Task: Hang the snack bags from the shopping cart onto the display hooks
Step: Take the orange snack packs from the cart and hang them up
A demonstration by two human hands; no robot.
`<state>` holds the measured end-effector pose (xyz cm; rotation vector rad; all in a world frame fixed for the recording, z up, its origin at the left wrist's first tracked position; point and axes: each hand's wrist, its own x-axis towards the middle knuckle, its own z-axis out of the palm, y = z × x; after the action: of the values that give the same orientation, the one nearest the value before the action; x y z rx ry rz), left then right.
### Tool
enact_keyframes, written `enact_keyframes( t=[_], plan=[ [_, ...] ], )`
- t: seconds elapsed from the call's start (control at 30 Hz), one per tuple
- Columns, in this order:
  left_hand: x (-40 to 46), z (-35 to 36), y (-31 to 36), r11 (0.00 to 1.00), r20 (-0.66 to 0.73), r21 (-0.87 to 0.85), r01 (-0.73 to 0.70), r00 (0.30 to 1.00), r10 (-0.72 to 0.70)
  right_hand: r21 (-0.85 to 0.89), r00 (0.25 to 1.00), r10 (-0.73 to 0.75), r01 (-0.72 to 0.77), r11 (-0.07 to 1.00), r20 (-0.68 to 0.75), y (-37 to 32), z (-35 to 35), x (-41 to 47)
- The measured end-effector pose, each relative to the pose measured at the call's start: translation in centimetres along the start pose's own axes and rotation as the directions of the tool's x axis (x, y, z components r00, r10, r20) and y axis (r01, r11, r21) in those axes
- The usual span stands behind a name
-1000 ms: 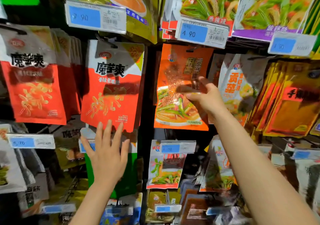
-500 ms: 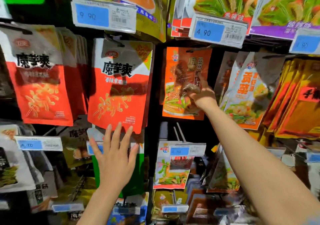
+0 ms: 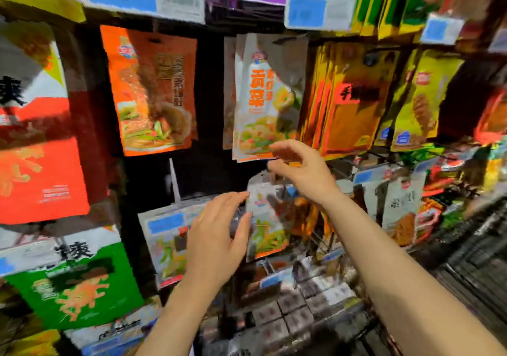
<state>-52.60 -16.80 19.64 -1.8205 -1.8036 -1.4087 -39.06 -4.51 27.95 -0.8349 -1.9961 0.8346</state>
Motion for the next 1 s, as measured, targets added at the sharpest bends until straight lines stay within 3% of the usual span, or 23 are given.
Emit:
enact_keyframes(
  t=[0.13,0.3,0.43,0.57,0.67,0.8,0.93,1.0],
  plan=[
    [1.5,7.4,5.8,0.986,0.077,-0.075,-0.149,0.985,0.155,0.059,0.981,0.16,-0.155,0.986,-0.106,5.8,-7.9,-6.2],
    [0.9,18.6,13.0,0.951,0.238,-0.177,-0.255,0.926,0.292,0.209,0.857,0.429,-0.381,0.901,-0.286,13.3,-18.1,-14.1],
    [-3.2,25.1,19.2,0.931,0.455,-0.364,0.02,0.876,0.159,0.299,0.716,0.581,-0.499,0.813,-0.386,18.5,-24.2,-20.8],
    [-5.7,31.4,22.8,0.92,0.621,-0.391,-0.032,0.729,0.289,0.414,0.51,0.749,-0.626,0.66,-0.423,22.4,-27.8,-26.9],
    [-6.9,35.8,24.2,0.9,0.733,-0.432,0.05,0.601,0.318,0.426,0.346,0.797,-0.703,0.57,-0.494,25.2,-29.3,-31.0],
    [-7.9,41.8,26.1,0.911,0.858,-0.386,0.149,0.422,0.294,0.587,0.101,0.856,-0.687,0.429,-0.507,28.8,-30.8,-34.6],
    [-8.2,50.4,26.5,0.948,0.955,-0.287,0.136,0.124,0.271,0.719,-0.08,0.9,-0.633,0.286,-0.429,34.0,-31.3,-35.3],
    [-8.2,55.2,26.4,0.962,0.962,-0.266,0.063,-0.042,0.269,0.821,-0.155,0.93,-0.534,0.204,-0.332,37.4,-31.2,-34.5]
  ],
)
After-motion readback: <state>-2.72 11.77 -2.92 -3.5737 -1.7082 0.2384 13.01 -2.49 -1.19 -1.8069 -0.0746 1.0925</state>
